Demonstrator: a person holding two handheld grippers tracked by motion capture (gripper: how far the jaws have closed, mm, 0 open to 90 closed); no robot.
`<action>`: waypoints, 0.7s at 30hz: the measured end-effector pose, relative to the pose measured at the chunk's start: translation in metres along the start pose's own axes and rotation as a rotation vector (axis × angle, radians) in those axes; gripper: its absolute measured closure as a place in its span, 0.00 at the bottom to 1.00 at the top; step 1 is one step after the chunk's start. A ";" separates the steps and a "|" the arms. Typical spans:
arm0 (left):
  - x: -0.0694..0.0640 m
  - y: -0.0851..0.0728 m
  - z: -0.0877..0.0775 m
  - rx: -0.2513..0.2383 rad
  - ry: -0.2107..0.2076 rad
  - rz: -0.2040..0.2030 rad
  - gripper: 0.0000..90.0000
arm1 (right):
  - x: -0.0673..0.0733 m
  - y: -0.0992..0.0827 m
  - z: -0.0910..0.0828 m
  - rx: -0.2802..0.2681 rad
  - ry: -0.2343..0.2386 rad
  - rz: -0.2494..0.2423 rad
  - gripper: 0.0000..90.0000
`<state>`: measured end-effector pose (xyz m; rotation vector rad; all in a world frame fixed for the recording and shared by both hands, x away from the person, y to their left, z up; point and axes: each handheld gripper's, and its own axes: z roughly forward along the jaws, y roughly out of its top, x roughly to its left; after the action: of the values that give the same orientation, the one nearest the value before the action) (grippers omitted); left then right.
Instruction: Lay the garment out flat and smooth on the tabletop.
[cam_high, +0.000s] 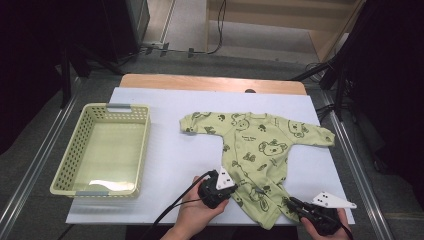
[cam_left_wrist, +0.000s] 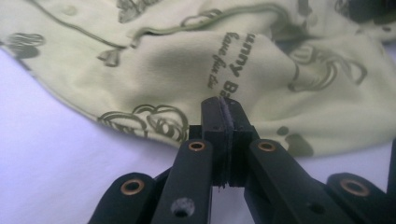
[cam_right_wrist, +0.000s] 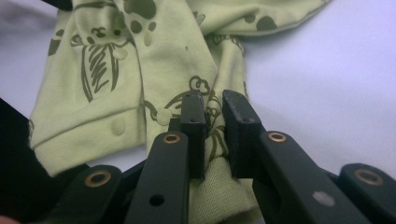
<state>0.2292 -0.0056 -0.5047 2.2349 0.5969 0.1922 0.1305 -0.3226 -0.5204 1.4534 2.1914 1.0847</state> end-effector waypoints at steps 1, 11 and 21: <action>0.003 0.001 -0.003 -0.013 0.006 -0.004 1.00 | 0.001 0.000 -0.002 -0.011 -0.003 0.003 0.86; 0.046 0.025 -0.014 -0.078 0.039 -0.057 1.00 | -0.020 0.030 -0.012 -0.155 -0.090 0.016 0.88; 0.079 0.023 0.000 -0.038 0.068 -0.142 0.99 | -0.031 0.043 0.017 -0.049 -0.037 0.017 0.79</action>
<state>0.3066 0.0189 -0.4922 2.1466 0.7794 0.2063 0.1827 -0.3337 -0.5060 1.4617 2.1164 1.1004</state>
